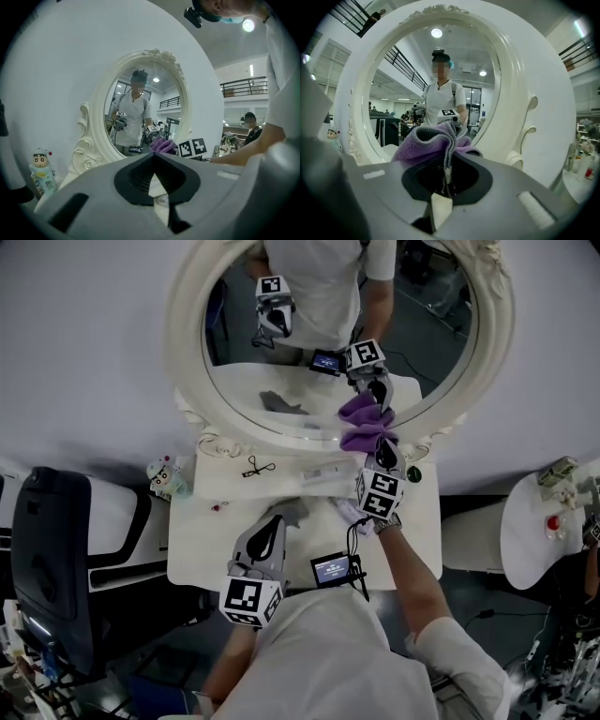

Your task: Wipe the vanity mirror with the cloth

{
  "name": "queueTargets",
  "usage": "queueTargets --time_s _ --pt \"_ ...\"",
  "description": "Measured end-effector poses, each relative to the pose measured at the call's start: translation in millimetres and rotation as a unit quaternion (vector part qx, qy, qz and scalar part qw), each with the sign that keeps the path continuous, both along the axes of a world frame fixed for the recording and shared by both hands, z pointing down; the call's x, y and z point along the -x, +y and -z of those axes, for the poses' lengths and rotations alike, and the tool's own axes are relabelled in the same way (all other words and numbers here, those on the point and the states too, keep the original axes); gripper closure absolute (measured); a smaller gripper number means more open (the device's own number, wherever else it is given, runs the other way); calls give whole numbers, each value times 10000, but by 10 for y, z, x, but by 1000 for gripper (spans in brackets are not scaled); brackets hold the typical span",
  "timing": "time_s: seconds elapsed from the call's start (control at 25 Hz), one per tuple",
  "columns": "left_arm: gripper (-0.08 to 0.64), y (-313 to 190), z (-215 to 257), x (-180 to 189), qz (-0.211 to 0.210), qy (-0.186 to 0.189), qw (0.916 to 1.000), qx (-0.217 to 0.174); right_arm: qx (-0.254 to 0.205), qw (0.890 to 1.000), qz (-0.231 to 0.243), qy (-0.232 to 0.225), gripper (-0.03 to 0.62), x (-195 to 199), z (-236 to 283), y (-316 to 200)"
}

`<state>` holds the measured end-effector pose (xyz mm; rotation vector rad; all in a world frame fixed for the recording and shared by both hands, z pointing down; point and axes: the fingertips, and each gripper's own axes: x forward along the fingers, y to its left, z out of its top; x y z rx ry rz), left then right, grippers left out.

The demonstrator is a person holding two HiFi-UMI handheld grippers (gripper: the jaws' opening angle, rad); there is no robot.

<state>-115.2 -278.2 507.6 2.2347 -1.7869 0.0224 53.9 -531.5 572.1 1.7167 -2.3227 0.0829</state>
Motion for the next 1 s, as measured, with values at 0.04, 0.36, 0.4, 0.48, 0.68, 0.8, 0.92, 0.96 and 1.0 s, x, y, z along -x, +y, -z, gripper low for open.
queueTargets --time_s 0.04,0.36,0.4,0.48,0.68,0.8,0.92,0.96,1.0 --pt "555 -1 -4 8 -53 9 10000 -5 -47 10000 -1 -33 549 -3 41 33" --pt "555 -28 -27 0 -619 269 9976 -137 -43 9955 -34 -943 552 -241 356 651" --pt "555 -25 -33 1 -704 299 9970 -147 -2 9939 -36 -1102 552 -272 375 748" --pt "555 -16 -57 -13 -897 378 9951 -152 75 9898 -48 -1418 552 -336 413 952" --pt "555 39 -137 -243 -1562 722 9849 -182 176 9816 -143 -1893 552 -526 560 1540" --pt "555 77 -194 -386 -1910 815 9781 -173 226 9754 28 -2194 552 -500 686 1857" --pt "555 121 -236 -509 -2130 777 9738 -171 234 9649 255 -2604 552 -454 796 2122" --pt "555 149 -223 -549 -2186 739 9728 -217 227 9612 318 -2730 552 -446 823 2197" --pt "555 195 -198 -590 -2245 694 9716 -283 224 9578 376 -2840 552 -440 838 2270"
